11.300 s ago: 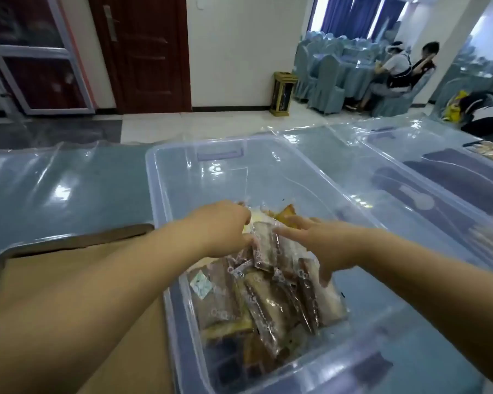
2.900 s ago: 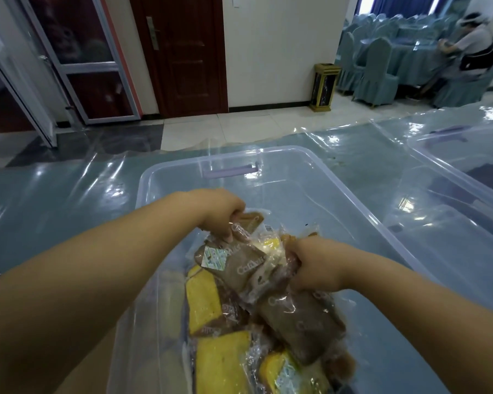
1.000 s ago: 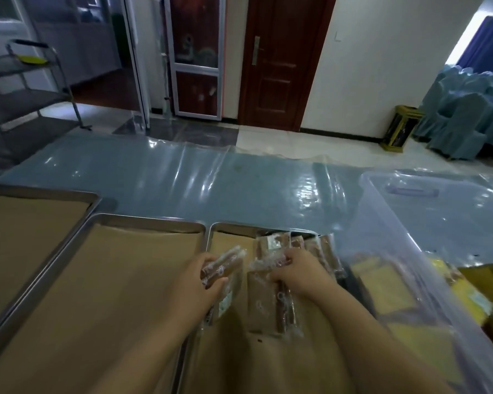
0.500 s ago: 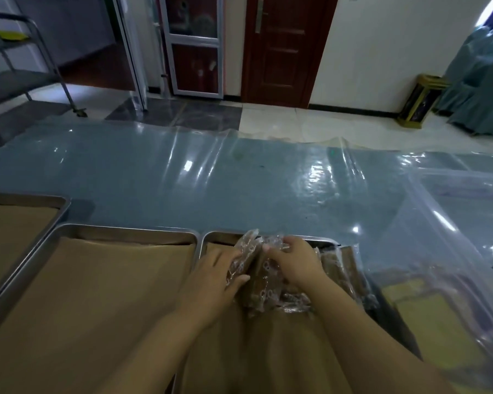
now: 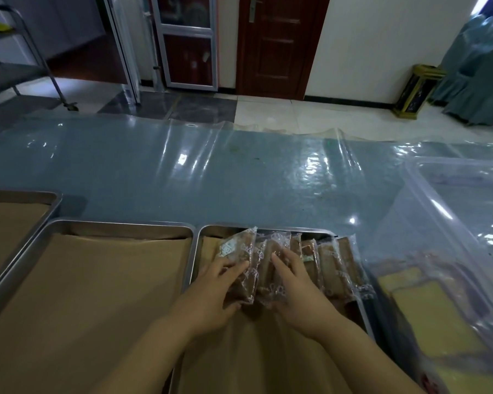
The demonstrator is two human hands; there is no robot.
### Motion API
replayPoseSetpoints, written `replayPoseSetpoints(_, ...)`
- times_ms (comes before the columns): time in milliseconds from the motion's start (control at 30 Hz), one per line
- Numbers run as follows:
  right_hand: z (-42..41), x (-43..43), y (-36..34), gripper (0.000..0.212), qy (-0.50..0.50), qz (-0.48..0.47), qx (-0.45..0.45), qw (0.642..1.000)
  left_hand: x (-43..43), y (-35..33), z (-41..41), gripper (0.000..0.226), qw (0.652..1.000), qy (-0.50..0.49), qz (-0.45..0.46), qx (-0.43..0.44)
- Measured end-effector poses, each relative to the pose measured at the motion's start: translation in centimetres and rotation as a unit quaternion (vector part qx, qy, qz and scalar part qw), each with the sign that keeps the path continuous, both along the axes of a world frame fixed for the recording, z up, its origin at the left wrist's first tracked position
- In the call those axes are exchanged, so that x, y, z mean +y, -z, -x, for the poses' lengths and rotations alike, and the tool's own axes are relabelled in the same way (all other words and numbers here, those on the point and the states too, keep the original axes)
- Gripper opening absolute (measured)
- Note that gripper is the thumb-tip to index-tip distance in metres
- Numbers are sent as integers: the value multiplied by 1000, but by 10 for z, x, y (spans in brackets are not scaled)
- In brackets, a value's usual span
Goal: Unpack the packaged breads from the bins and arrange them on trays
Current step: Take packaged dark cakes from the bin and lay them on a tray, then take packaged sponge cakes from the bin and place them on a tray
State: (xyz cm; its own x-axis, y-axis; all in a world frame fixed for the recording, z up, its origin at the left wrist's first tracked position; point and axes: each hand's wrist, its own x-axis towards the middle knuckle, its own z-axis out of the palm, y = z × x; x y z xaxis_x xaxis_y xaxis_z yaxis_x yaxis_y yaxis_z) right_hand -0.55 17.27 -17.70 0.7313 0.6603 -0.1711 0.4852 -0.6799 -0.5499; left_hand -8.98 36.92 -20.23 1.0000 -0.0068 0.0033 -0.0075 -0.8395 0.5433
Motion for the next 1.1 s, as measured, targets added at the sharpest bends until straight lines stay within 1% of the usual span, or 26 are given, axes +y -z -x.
replayPoseSetpoints(67, -8, 6, 0, 89, 0, 12, -6, 1000, -4, 0, -5, 73, 1000, -16, -19, -20)
replayPoseSetpoints(167, -25, 15, -1, 87, -9, 57, -33, 998, -5, -2, -15, 67, 998, -54, -16, -37)
replayPoseSetpoints(267, -37, 20, -2, 87, -28, 112, -67, 991, -2, -4, -23, 60, 996, -79, -20, -28)
replayPoseSetpoints(367, -38, 19, -6, 87, -34, 139, -77, 987, -3, -5, -25, 63, 996, -76, -36, 1)
replayPoseSetpoints(467, -27, 11, -15, 82, -28, 132, -75, 988, -5, -9, -17, 71, 996, -74, -52, 21)
replayPoseSetpoints(533, -13, 2, -25, 76, -24, 122, -83, 989, -8, -15, -6, 70, 995, -76, -67, 18)
replayPoseSetpoints(667, 23, -19, -54, 61, -22, 92, -93, 991, -23, -41, 23, 53, 994, -66, -86, -31)
replayPoseSetpoints(800, 63, -44, -93, 47, -34, 88, -148, 984, -42, -81, 52, 40, 992, -31, -86, -88)
replayPoseSetpoints(933, 100, -75, -137, 43, -41, 91, -208, 973, -68, -128, 76, 31, 987, -10, -74, -142)
replayPoseSetpoints(1100, 138, -123, -193, 38, 10, 51, -262, 964, -112, -186, 101, 27, 974, 35, -47, -217)
